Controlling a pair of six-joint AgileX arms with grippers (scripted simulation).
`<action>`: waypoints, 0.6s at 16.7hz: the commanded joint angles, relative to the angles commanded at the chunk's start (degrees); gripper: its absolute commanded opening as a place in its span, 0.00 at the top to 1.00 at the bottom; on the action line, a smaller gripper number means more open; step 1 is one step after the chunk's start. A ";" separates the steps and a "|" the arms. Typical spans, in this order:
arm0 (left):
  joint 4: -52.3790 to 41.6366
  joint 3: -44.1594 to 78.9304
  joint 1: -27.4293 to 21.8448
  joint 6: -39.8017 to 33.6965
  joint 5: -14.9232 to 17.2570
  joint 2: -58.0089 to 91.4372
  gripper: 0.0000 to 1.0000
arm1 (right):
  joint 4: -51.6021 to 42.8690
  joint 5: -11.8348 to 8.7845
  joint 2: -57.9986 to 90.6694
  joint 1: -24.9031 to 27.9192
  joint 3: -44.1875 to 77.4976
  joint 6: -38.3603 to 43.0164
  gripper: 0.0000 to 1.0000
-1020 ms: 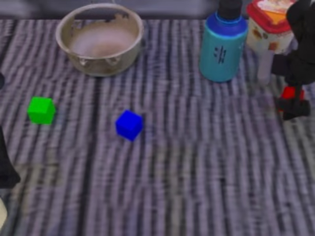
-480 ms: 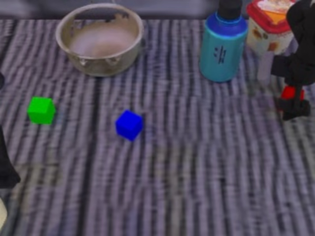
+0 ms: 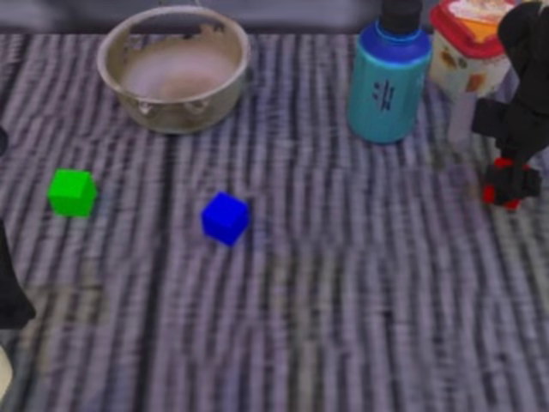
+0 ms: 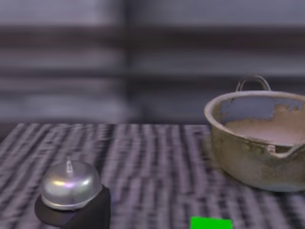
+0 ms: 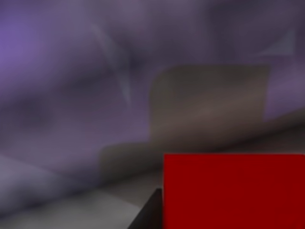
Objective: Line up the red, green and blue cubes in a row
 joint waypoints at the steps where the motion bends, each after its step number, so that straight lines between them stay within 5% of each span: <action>1: 0.00 0.00 0.00 0.00 0.00 0.00 0.00 | 0.00 0.00 0.00 0.00 0.00 0.00 0.98; 10: 0.00 0.00 0.00 0.00 0.00 0.00 0.00 | -1.79 -0.29 -2.20 -0.01 -0.27 1.01 1.00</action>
